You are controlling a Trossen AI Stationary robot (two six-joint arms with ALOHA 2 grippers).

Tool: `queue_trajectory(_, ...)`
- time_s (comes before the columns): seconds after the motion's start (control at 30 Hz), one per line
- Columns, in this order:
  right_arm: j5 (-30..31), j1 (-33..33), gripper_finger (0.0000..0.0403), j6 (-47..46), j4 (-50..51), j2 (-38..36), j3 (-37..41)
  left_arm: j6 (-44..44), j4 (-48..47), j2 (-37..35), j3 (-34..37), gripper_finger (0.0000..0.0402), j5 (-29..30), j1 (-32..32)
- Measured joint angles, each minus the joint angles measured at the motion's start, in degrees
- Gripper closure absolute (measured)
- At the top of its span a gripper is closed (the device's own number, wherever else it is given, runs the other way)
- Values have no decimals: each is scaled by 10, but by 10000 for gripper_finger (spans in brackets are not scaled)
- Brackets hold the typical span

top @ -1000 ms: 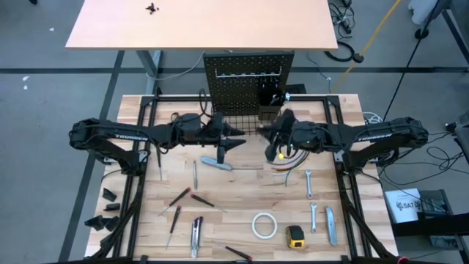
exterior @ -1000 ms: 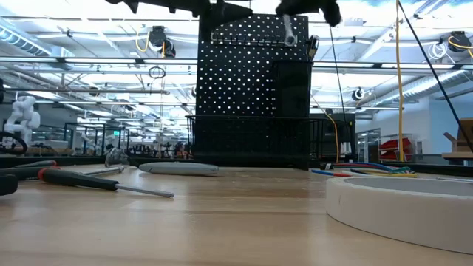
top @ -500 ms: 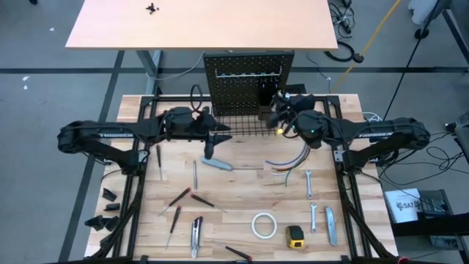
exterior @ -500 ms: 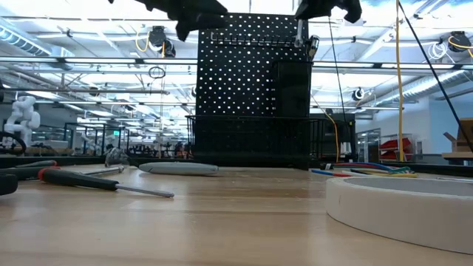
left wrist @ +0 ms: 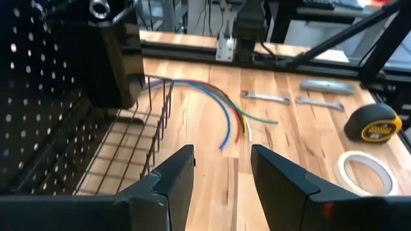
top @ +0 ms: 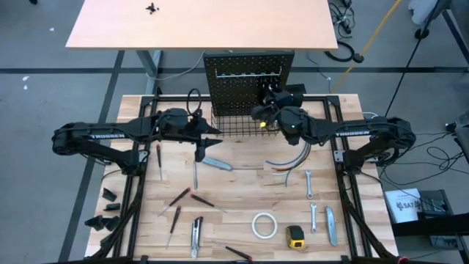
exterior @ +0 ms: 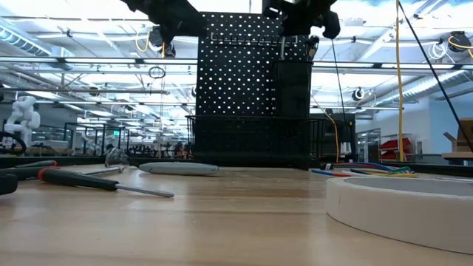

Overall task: Hang tools onto peg board
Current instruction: Put the wrench into the black bin on the pegboard

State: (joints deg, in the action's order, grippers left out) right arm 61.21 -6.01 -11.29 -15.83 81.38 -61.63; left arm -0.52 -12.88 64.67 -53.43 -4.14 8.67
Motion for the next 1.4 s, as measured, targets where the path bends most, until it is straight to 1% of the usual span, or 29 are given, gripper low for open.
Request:
queue_trajectory(0.13,1,-8,395,-1,-1,13,0,11,-21,-2,0,244,-1,0)
queue_trajectory(0.3,0,-12,394,0,1,23,0,14,-18,-3,0,244,-2,0)
queue_trajectory(0.33,0,-12,389,0,1,23,0,14,-18,-3,0,244,-2,0)
queue_trajectory(0.63,0,-12,286,0,2,23,0,13,-14,-3,0,244,-2,0)
queue_trajectory(0.83,-4,-12,247,12,-1,23,0,9,-14,-3,0,244,-2,0)
queue_trajectory(0.97,-53,-7,236,63,-36,17,0,9,-12,-3,0,244,11,0)
queue_trajectory(1.1,-97,8,235,117,-90,-1,0,9,-1,-3,0,244,12,0)
queue_trajectory(1.17,-122,18,236,132,-100,-15,0,9,11,-3,0,244,12,0)
queue_trajectory(1.27,-168,37,238,126,-89,-36,0,10,28,-2,0,244,15,0)
queue_trajectory(1.4,-257,66,238,64,-19,-51,0,26,43,-2,0,244,32,0)
